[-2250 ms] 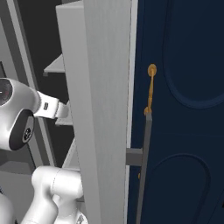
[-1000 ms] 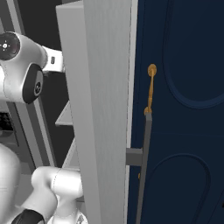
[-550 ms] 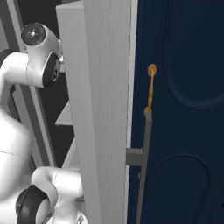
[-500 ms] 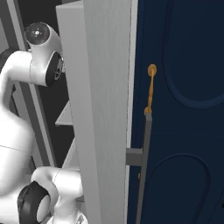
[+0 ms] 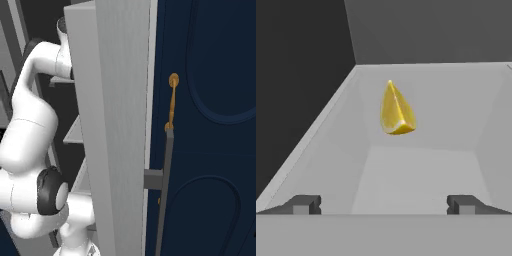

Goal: Grab a lemon wedge from the fridge and one ice cube from the ice bowl, and put them in the glass of lemonade.

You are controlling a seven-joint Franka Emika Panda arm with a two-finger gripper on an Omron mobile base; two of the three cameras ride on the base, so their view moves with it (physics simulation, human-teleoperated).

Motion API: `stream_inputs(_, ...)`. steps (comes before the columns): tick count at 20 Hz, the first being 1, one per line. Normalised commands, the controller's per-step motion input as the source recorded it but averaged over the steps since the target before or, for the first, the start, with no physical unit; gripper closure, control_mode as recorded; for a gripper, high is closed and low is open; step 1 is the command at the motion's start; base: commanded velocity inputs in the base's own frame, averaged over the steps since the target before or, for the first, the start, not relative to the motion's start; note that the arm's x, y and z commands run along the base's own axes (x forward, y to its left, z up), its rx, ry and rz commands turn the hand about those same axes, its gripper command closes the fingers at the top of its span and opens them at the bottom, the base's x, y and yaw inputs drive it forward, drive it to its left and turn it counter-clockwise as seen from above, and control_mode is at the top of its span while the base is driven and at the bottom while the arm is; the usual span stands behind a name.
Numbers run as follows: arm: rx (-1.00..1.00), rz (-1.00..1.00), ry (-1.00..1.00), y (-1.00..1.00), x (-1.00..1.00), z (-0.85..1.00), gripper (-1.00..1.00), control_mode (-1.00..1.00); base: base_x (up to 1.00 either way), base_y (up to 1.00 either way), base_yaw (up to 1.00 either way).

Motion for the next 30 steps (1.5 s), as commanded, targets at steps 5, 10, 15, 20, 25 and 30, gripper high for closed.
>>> stream_inputs(5, -0.06, 0.00, 0.04, 0.01, 0.60, 0.00, -1.00, -1.00, 0.00, 0.00, 0.00)
stream_inputs(10, -0.03, 0.00, 0.07, 0.04, 0.53, -0.03, -1.00, -1.00, 0.00, 0.00, 0.00)
stream_inputs(15, -0.03, 0.00, 0.11, 0.16, 0.51, -0.19, -1.00, -1.00, 0.00, 0.00, 0.00)
stream_inputs(20, -0.03, 0.00, 0.10, 0.14, 0.49, -0.18, -1.00, -1.00, 0.00, 0.00, 0.00)
stream_inputs(25, -0.05, 0.00, 0.12, 0.00, 0.06, -0.16, -1.00, -1.00, 0.00, 0.00, 0.00)
stream_inputs(30, -0.04, 0.00, 0.12, 0.00, -0.12, -0.09, -1.00, -1.00, 0.00, 0.00, 0.00)
